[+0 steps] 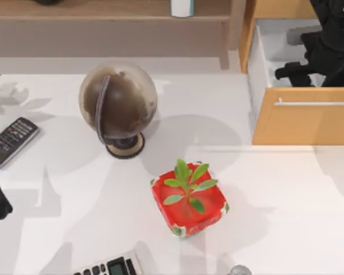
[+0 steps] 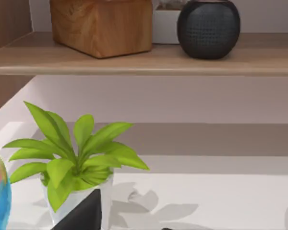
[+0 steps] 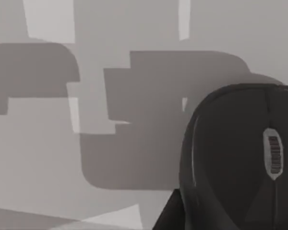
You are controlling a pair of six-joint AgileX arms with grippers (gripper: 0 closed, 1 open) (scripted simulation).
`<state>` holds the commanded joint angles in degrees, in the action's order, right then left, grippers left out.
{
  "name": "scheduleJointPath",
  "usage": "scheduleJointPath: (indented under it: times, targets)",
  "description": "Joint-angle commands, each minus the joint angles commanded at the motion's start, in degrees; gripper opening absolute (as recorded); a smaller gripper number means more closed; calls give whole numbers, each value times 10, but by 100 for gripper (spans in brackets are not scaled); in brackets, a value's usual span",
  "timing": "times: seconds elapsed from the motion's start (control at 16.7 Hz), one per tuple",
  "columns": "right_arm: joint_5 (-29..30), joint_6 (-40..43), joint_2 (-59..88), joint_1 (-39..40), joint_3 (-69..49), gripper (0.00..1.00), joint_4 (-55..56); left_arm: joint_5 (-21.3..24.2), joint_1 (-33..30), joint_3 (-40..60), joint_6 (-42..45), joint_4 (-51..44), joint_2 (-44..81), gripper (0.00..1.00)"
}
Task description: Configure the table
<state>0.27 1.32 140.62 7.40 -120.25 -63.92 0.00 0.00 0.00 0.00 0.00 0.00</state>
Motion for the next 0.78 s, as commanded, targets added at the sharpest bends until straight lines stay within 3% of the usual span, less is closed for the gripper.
scheduleJointPath:
  times: [0.12,0.18,0.78]
  targets:
    - [0,0,0,0,0,2,0,0,0,0,0,0,0,100]
    - [0,0,0,0,0,0,0,0,0,0,0,0,0,100]
    - [0,0,-6,1,-2,0,-1,0,0,0,0,0,0,100]
